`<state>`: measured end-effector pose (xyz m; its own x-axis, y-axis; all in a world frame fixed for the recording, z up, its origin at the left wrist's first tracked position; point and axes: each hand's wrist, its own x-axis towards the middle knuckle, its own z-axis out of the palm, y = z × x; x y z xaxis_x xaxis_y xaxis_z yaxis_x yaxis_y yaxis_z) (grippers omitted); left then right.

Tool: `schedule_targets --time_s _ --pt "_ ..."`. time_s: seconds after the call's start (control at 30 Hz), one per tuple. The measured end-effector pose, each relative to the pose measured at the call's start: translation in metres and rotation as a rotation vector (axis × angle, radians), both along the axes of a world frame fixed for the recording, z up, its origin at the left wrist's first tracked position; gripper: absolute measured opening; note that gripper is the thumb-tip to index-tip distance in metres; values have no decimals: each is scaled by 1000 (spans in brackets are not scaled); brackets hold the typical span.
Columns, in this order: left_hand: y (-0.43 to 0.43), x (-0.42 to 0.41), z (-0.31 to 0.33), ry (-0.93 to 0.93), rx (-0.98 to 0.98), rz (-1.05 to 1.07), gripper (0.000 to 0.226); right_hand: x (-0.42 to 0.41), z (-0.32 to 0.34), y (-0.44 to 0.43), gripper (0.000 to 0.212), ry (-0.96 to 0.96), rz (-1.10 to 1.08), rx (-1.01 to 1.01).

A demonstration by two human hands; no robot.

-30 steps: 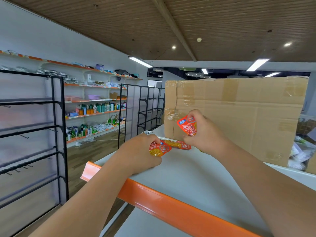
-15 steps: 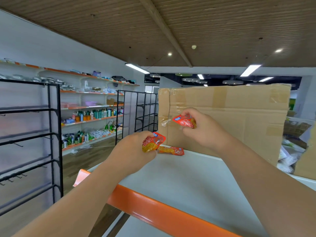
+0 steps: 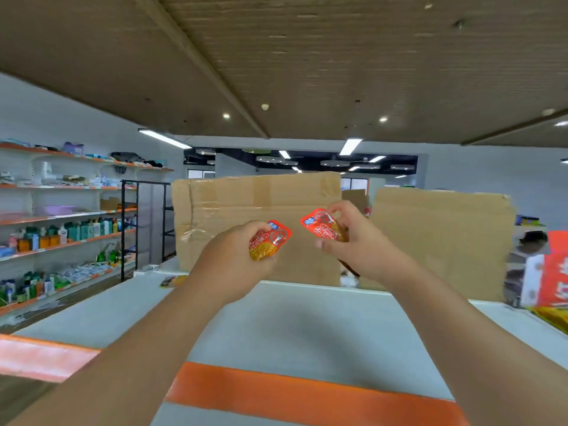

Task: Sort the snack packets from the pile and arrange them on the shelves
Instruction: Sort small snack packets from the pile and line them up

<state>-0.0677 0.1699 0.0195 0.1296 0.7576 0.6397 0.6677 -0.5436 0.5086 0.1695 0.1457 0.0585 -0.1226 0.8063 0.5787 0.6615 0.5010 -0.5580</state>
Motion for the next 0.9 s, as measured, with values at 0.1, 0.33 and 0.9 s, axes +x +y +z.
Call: schedule_targets --time_s 0.1,0.33,0.9 --pt "-16 61 8 -22 15 -107 50 59 2 -37 41 14 -117 -8" --pt "-79 211 21 27 14 -323 48 192 8 -155 28 18 -438 13" --pt "-260 483 37 133 31 -634 47 411 7 -420 40 9 -886 17"
